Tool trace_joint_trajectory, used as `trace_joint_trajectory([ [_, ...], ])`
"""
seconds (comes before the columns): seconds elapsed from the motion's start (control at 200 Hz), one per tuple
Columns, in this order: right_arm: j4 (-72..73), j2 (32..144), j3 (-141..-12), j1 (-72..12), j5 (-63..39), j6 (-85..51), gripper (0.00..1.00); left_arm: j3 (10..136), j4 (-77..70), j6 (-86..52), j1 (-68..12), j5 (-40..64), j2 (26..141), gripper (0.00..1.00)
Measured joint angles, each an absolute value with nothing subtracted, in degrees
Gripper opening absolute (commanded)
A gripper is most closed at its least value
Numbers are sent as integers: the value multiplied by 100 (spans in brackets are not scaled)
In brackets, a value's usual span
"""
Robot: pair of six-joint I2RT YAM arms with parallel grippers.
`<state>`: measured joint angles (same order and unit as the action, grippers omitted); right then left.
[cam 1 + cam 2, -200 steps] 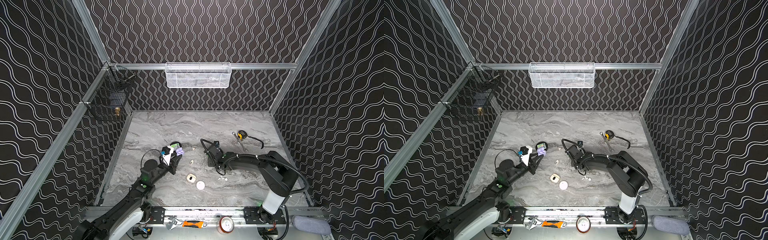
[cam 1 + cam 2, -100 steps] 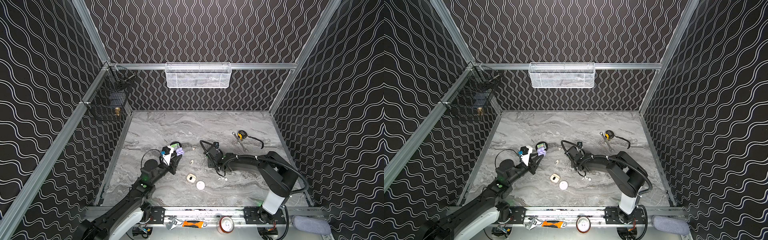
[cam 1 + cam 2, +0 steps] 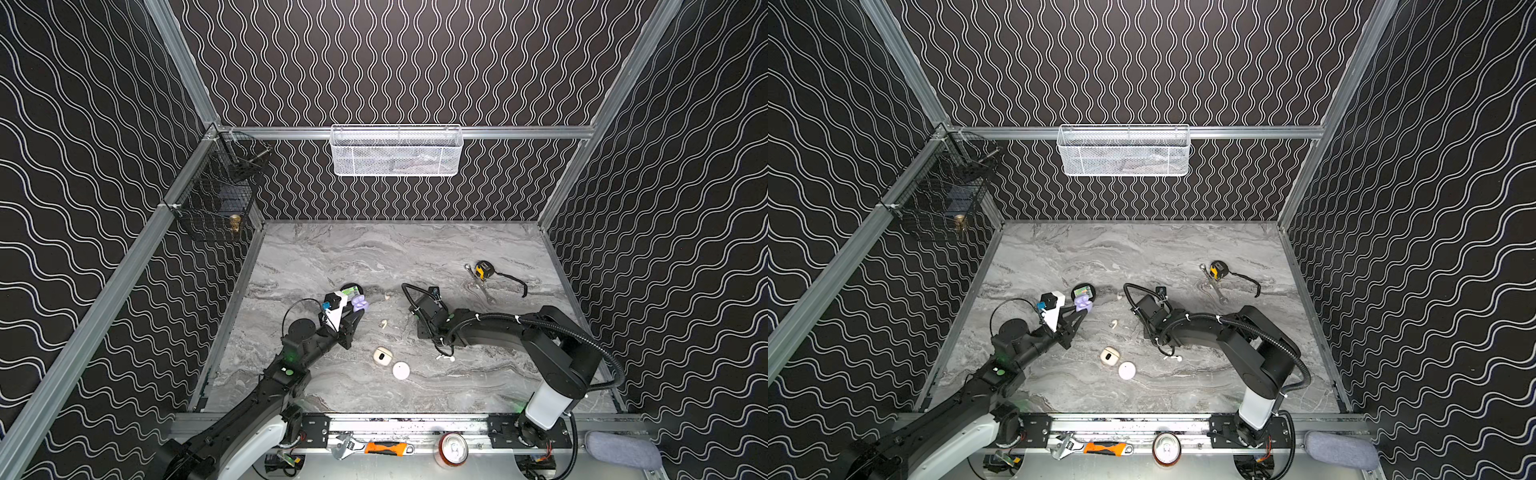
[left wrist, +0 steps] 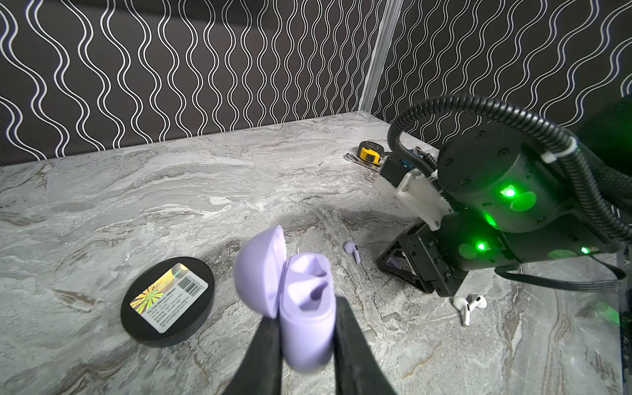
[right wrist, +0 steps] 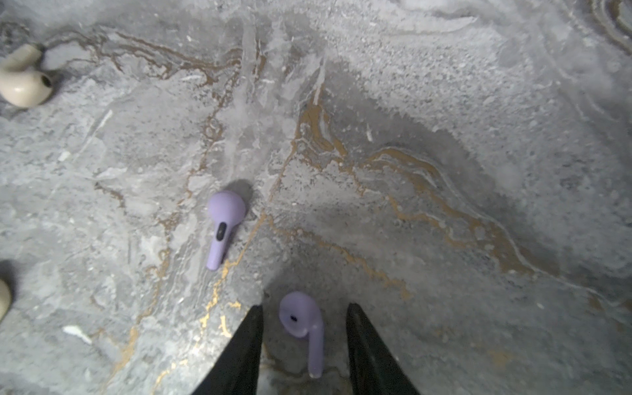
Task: Insert wireless bluetooth earbuds into charging case
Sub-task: Pick up the wireless bluetooth earbud from the center of the table.
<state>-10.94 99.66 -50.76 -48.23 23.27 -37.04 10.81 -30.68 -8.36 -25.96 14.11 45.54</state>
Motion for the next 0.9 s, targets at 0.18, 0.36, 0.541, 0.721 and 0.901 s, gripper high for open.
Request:
trace_joint_trajectory([
  [0.18,-1046,10036,-5096,-4842,2405,-3715,27,1085,-3068,-836,-2596,1411,4578,0],
  [0.36,-996,10062,-5105,-4842,2449,-3726,21,1085,-3072,-836,-2600,1411,4593,0],
  [0.541,-1055,9948,-5054,-4840,2429,-3754,17,1085,-3079,-836,-2600,1424,4639,0],
  [0.721,-1267,9470,-5087,-4993,2556,-3815,17,1013,-3242,-840,-2600,1538,4639,0],
  [0.901,-1669,8901,-5649,-5607,3133,-3852,16,840,-3638,-862,-2600,1695,4622,0],
])
